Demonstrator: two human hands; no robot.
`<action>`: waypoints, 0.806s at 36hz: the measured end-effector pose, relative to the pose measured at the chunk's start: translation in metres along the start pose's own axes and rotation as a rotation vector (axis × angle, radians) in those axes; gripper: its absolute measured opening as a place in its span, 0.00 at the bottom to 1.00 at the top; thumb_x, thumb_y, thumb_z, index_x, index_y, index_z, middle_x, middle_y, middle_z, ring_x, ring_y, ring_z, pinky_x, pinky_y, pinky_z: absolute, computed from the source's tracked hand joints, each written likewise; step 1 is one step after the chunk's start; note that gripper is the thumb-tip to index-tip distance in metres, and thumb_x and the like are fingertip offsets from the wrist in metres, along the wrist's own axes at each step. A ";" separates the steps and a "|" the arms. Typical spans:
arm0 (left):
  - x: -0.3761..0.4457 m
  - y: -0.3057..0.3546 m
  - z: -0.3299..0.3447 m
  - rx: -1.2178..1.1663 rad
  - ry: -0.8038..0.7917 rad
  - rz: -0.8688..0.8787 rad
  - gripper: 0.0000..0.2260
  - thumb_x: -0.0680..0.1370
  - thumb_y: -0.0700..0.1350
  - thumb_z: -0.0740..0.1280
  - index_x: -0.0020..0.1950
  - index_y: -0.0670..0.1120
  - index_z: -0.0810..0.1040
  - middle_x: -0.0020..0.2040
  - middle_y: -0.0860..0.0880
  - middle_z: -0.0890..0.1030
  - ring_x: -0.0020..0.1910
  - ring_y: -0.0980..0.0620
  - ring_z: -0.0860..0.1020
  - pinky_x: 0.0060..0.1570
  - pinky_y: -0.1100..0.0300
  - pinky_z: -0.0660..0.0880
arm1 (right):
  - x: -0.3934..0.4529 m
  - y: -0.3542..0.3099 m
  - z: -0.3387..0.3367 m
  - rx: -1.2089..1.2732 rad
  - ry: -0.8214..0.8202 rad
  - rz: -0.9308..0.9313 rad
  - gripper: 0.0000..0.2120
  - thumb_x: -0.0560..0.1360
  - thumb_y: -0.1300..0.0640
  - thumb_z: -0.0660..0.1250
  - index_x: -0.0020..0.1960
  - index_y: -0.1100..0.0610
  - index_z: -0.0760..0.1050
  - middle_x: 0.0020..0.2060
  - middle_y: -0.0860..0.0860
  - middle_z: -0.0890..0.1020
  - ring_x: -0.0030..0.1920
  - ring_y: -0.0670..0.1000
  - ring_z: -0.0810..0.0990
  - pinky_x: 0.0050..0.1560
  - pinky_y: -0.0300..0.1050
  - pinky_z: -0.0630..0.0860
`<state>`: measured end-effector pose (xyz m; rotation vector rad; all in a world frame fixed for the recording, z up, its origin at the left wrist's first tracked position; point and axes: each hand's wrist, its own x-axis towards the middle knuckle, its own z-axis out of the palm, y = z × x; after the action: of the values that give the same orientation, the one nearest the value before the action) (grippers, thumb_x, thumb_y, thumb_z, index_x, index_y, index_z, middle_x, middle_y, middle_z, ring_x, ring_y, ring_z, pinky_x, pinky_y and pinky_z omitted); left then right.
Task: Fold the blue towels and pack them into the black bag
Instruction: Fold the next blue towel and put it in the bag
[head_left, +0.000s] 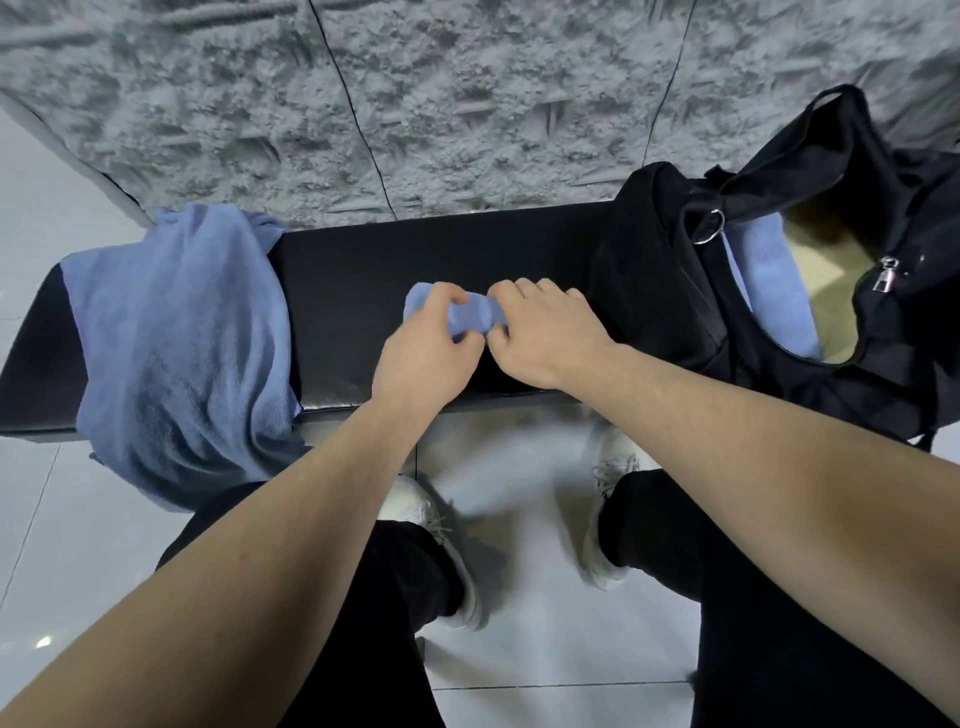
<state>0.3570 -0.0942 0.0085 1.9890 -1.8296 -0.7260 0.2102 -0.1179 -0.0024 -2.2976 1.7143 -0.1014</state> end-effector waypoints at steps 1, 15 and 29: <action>-0.001 0.000 0.002 -0.033 -0.010 -0.013 0.15 0.78 0.44 0.61 0.63 0.55 0.69 0.40 0.54 0.73 0.34 0.54 0.72 0.31 0.60 0.65 | 0.000 0.000 0.001 -0.005 0.016 -0.002 0.20 0.79 0.47 0.55 0.66 0.54 0.67 0.60 0.52 0.76 0.58 0.56 0.73 0.55 0.54 0.67; -0.002 0.019 0.007 -0.667 0.000 -0.309 0.15 0.79 0.48 0.64 0.65 0.57 0.68 0.63 0.49 0.62 0.50 0.55 0.76 0.57 0.54 0.79 | -0.017 -0.005 -0.003 0.348 -0.061 0.140 0.22 0.73 0.47 0.69 0.59 0.54 0.64 0.47 0.48 0.74 0.41 0.54 0.78 0.36 0.48 0.72; -0.029 0.059 -0.003 -1.030 -0.070 -0.432 0.40 0.79 0.50 0.69 0.79 0.63 0.43 0.65 0.52 0.73 0.56 0.48 0.79 0.47 0.47 0.81 | -0.072 -0.025 -0.037 0.528 0.042 0.138 0.23 0.71 0.46 0.72 0.56 0.54 0.63 0.49 0.50 0.75 0.42 0.52 0.79 0.37 0.50 0.76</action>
<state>0.3095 -0.0724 0.0483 1.5930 -0.7125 -1.4829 0.2035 -0.0492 0.0471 -1.7991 1.6177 -0.5119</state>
